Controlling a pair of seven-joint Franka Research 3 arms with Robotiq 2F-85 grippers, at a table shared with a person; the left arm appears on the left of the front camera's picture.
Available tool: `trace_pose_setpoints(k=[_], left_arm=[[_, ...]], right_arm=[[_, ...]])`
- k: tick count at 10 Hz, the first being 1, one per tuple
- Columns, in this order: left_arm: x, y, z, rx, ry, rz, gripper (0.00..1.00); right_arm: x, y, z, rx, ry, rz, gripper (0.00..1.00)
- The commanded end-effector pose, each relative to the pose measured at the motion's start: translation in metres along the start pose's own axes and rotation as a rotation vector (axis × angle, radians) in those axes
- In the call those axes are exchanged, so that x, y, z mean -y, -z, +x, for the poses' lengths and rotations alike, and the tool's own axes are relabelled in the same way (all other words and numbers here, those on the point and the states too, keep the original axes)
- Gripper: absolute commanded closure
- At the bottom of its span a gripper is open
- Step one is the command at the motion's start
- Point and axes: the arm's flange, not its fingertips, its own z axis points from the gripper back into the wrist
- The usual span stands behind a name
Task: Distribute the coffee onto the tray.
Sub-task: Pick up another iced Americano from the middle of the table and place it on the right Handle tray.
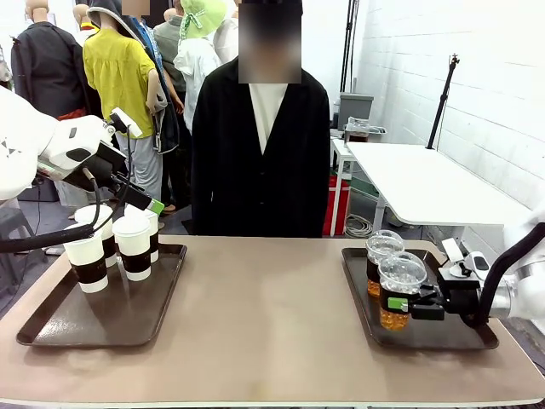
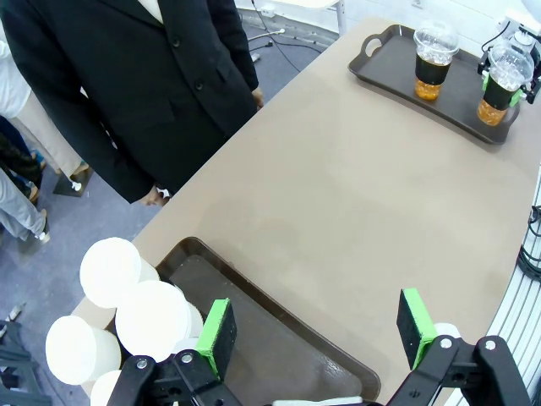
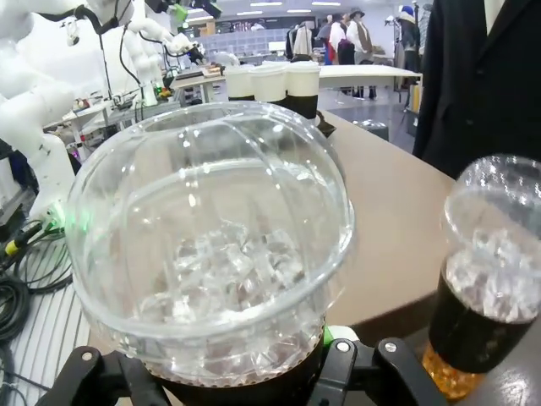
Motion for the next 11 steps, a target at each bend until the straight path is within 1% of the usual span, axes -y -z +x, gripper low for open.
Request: trace_pose_setpoints(k=[1, 6, 11], left_arm=[[-0.001, -0.001, -0.001, -0.007, 0.002, -0.004, 0.00], [-0.001, -0.001, -0.001, -0.007, 0.002, -0.004, 0.00], [-0.001, -0.001, -0.001, -0.007, 0.002, -0.004, 0.00]], right_arm=[[0.009, -0.003, -0.008, 0.061, -0.040, -0.003, 0.36], [0.026, -0.002, -0.025, 0.095, -0.029, -0.029, 0.36], [0.033, 0.000, -0.033, 0.085, 0.010, -0.040, 0.36]])
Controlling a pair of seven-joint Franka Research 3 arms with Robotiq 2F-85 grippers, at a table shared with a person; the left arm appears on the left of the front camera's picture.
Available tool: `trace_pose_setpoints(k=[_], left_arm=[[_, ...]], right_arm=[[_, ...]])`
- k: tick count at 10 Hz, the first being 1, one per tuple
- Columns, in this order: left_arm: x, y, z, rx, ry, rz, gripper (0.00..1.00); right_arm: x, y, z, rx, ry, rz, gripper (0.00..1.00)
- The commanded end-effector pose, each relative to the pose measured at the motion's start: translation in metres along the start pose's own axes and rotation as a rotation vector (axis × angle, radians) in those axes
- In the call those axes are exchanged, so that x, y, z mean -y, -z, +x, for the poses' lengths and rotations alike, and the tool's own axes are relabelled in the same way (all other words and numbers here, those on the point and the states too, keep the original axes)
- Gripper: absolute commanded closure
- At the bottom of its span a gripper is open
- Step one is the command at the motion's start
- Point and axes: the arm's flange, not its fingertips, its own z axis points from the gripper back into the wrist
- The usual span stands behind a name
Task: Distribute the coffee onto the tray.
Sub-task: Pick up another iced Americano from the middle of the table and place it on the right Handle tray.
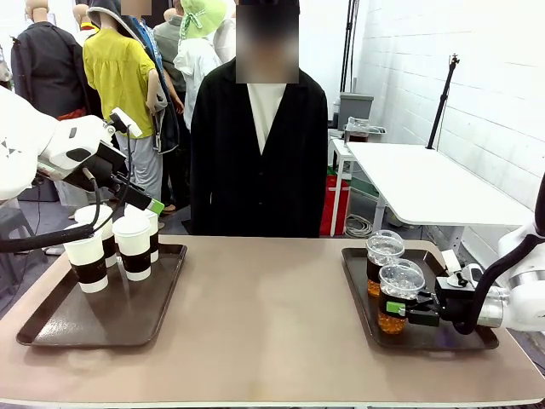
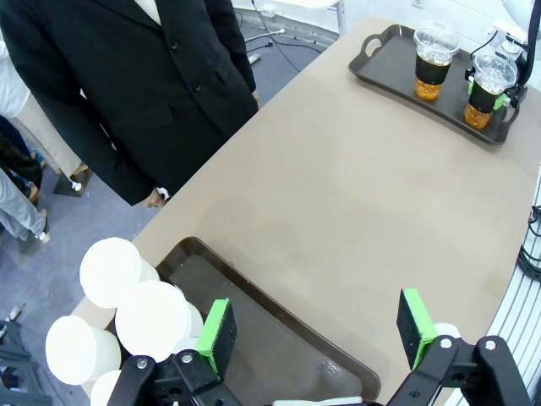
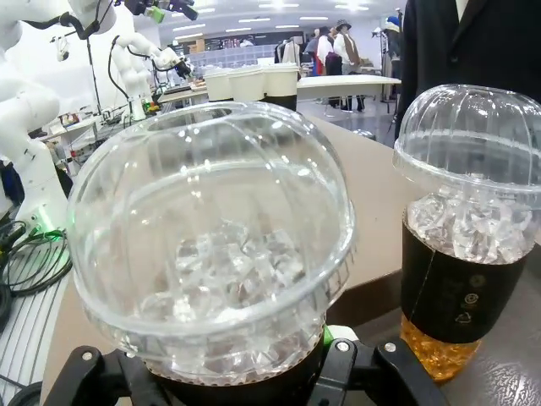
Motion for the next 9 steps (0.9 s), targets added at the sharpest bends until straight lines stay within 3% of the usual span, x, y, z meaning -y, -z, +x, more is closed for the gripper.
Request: trace_pose_setpoints(k=[1, 2, 3, 4, 9], left_arm=[[-0.0012, -0.0008, -0.0011, -0.007, 0.002, -0.004, 0.00], [-0.0012, -0.0008, -0.0011, -0.007, 0.002, -0.004, 0.00], [-0.0012, -0.0008, -0.0011, -0.007, 0.002, -0.004, 0.00], [-0.0012, -0.0008, -0.0011, -0.007, 0.002, -0.004, 0.00], [-0.0012, -0.0008, -0.0011, -0.007, 0.002, -0.004, 0.00]], right_arm=[[0.0063, 0.0018, 0.0030, 0.017, 0.009, -0.011, 0.36], [0.0056, 0.0012, 0.0019, 0.017, 0.019, -0.014, 0.24], [0.0049, 0.0008, 0.0014, 0.012, 0.033, -0.015, 0.04], [0.0045, -0.0004, 0.0011, 0.008, 0.043, -0.016, 0.00], [-0.0032, -0.0070, 0.0035, -0.013, 0.080, -0.040, 0.00]])
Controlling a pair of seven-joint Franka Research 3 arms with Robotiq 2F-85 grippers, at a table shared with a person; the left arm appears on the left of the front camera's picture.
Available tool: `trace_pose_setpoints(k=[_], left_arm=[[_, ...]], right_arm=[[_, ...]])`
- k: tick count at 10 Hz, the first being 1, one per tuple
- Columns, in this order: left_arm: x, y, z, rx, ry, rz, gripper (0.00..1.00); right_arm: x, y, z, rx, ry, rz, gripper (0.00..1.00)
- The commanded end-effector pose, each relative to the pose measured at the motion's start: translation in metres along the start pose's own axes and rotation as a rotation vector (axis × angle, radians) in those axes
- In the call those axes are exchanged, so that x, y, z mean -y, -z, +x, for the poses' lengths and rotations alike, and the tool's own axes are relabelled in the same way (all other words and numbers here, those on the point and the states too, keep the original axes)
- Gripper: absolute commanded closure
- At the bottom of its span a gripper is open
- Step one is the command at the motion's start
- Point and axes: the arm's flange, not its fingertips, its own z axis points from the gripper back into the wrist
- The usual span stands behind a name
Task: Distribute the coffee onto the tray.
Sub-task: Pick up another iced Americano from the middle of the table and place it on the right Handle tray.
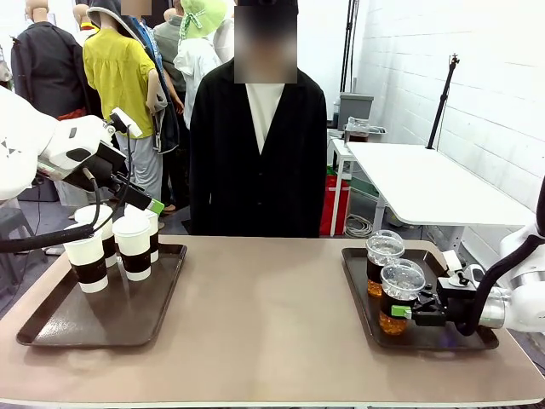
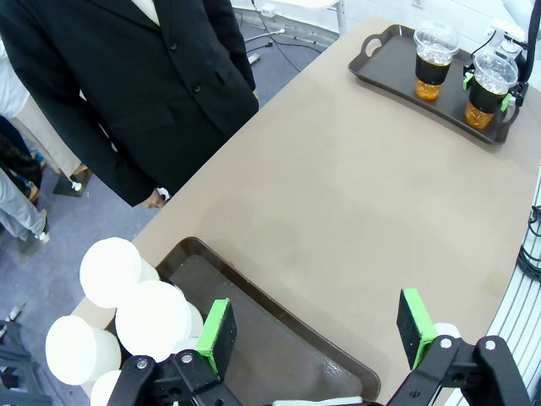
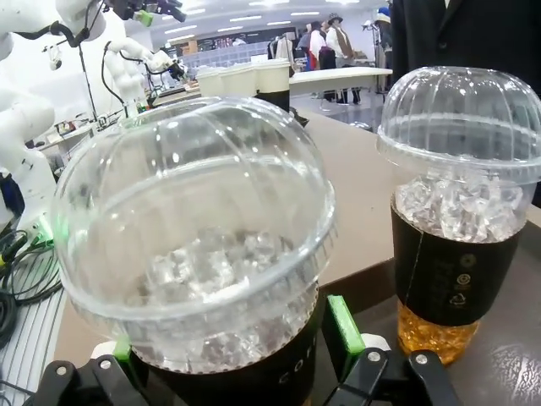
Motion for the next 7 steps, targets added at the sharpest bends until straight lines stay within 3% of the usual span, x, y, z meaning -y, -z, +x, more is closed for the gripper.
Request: trace_pose_setpoints(k=[1, 7], left_arm=[[-0.001, -0.001, -0.001, -0.007, 0.002, -0.004, 0.00], [-0.001, -0.001, -0.001, -0.007, 0.002, -0.004, 0.00]], right_arm=[[-0.006, -0.005, 0.004, -0.006, 0.034, -0.032, 0.00], [-0.027, -0.034, -0.007, 0.011, 0.059, -0.069, 0.00]])
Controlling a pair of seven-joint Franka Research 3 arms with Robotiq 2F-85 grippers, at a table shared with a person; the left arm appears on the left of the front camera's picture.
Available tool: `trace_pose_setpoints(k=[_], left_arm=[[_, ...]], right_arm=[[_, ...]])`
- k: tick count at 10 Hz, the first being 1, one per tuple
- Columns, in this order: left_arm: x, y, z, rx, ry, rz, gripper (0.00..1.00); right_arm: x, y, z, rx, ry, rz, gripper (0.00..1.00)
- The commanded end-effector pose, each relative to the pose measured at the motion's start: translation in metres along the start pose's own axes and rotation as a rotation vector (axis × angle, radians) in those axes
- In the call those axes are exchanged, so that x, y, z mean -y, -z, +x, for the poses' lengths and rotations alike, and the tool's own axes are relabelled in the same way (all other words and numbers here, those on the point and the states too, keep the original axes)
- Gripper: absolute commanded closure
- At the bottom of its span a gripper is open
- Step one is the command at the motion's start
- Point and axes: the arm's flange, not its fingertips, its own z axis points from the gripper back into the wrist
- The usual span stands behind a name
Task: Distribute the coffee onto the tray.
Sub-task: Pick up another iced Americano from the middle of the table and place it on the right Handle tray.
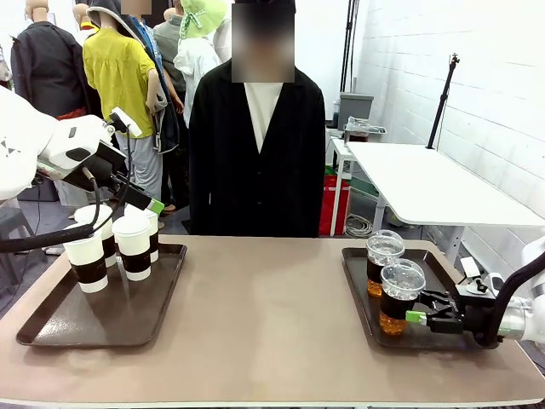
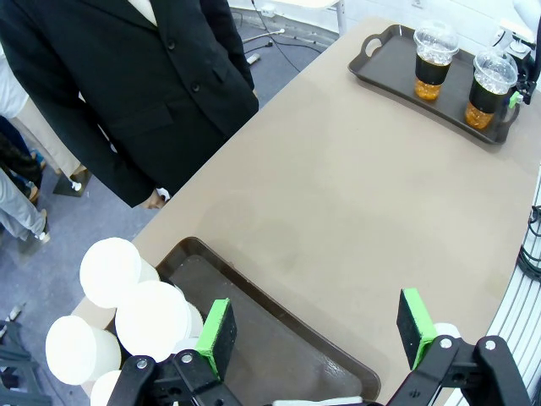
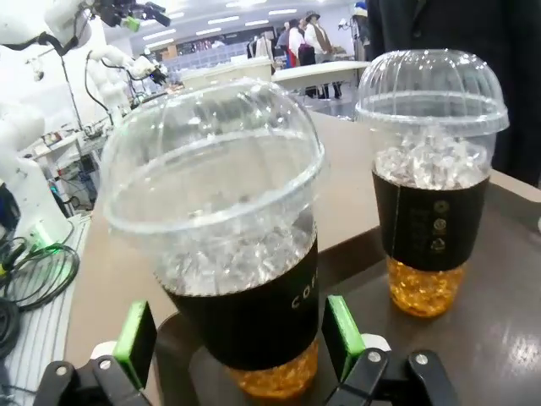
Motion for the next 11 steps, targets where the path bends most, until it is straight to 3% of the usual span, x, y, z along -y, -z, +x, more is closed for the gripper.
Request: trace_pose_setpoints(k=[1, 11], left_arm=[[-0.001, -0.001, -0.001, -0.007, 0.002, -0.004, 0.00], [-0.001, -0.001, -0.001, -0.007, 0.002, -0.004, 0.00]], right_arm=[[-0.014, -0.010, 0.001, 0.015, 0.027, -0.029, 0.00], [-0.003, -0.005, -0.002, 0.004, 0.007, -0.012, 0.00]])
